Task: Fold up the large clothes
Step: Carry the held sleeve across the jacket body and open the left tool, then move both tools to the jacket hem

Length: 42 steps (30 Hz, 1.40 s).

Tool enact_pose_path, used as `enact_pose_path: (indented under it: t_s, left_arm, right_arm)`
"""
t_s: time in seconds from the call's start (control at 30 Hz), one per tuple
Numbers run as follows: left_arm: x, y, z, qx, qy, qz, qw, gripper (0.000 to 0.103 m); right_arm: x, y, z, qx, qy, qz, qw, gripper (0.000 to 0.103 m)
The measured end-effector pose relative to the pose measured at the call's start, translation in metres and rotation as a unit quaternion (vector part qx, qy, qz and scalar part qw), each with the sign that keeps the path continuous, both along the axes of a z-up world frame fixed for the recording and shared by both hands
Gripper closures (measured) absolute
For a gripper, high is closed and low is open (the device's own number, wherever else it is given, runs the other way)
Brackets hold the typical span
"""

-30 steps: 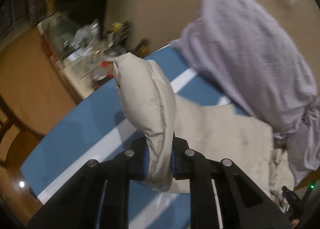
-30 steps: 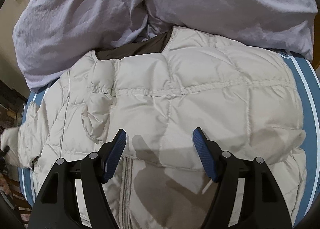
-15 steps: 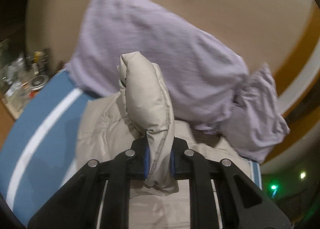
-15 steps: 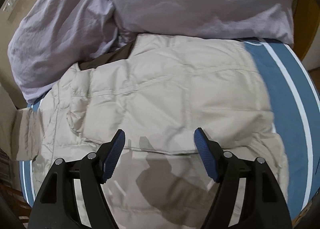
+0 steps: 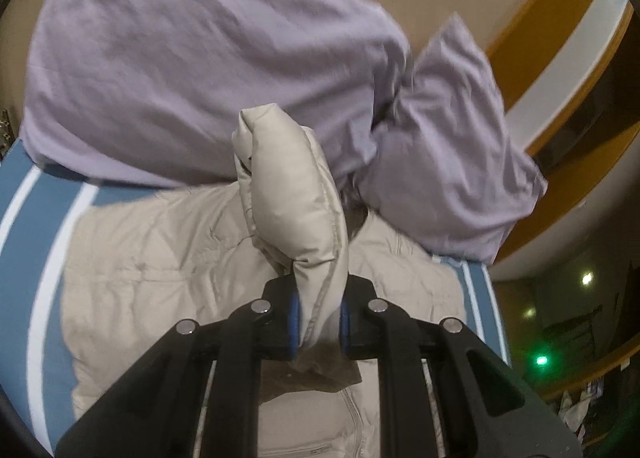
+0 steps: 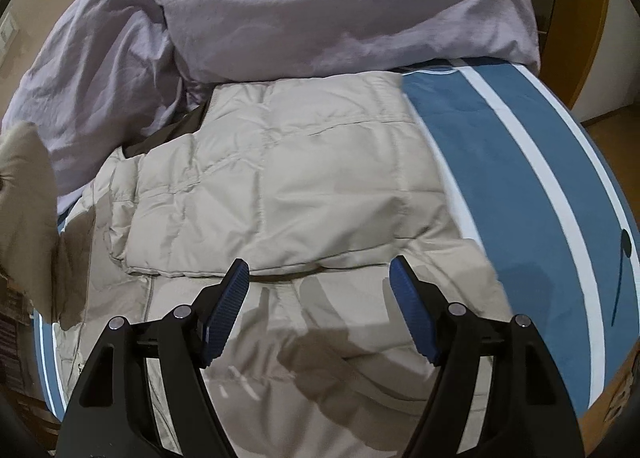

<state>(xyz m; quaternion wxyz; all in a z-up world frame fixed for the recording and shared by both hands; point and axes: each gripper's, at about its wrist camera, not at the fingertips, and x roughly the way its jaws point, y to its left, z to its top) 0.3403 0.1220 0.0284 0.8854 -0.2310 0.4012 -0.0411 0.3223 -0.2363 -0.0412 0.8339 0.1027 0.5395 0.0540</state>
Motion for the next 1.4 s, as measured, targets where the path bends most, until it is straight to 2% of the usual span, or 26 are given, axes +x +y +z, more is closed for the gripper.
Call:
enact_pose_path:
  t_s: [0.2, 0.3, 0.37, 0.47, 0.53, 0.67, 0.87, 0.97, 1.03, 1.2, 1.4]
  left_arm:
    - [0.019, -0.036, -0.039, 0.019, 0.053, -0.024, 0.9981, 0.087]
    - [0.026, -0.049, -0.054, 0.03, 0.076, -0.031, 0.9961, 0.083]
    - [0.028, -0.055, -0.06, 0.033, 0.087, -0.036, 0.9951, 0.073]
    - [0.03, -0.054, -0.057, 0.037, 0.081, -0.037, 0.9954, 0.048]
    - [0.034, -0.054, -0.051, 0.054, 0.071, -0.031, 0.9955, 0.044]
    - [0.044, -0.05, -0.052, 0.074, 0.073, -0.019, 0.9944, 0.044]
    - [0.055, -0.058, -0.082, 0.09, 0.109, -0.025, 0.9896, 0.045]
    - [0.06, -0.075, -0.106, 0.105, 0.141, -0.054, 0.983, 0.05]
    - [0.063, -0.084, -0.123, 0.138, 0.152, -0.064, 0.9766, 0.049]
    - [0.057, -0.083, -0.116, 0.148, 0.146, -0.058, 0.9764, 0.049]
    - [0.02, -0.068, -0.093, 0.161, 0.124, -0.036, 0.9785, 0.046]
  right_arm:
    - [-0.003, -0.018, 0.001, -0.005, -0.003, -0.015, 1.0, 0.029]
    - [-0.004, -0.026, -0.003, -0.006, 0.001, -0.023, 1.0, 0.029]
    - [-0.005, -0.031, -0.005, -0.006, 0.003, -0.027, 1.0, 0.029]
    - [-0.008, -0.038, -0.008, -0.007, 0.003, -0.034, 0.999, 0.029]
    - [-0.009, -0.042, -0.009, -0.009, 0.003, -0.036, 0.999, 0.029]
    - [-0.013, -0.051, -0.009, -0.009, 0.004, -0.046, 0.999, 0.029]
    - [-0.016, -0.058, -0.009, -0.014, 0.006, -0.056, 0.998, 0.029]
    - [-0.018, -0.059, -0.01, -0.017, 0.008, -0.056, 0.998, 0.029]
    - [-0.019, -0.059, -0.01, -0.019, 0.01, -0.055, 0.998, 0.029]
    - [-0.023, -0.06, -0.01, -0.02, 0.011, -0.05, 0.998, 0.029]
    - [-0.029, -0.061, -0.008, -0.023, 0.008, -0.033, 0.999, 0.028]
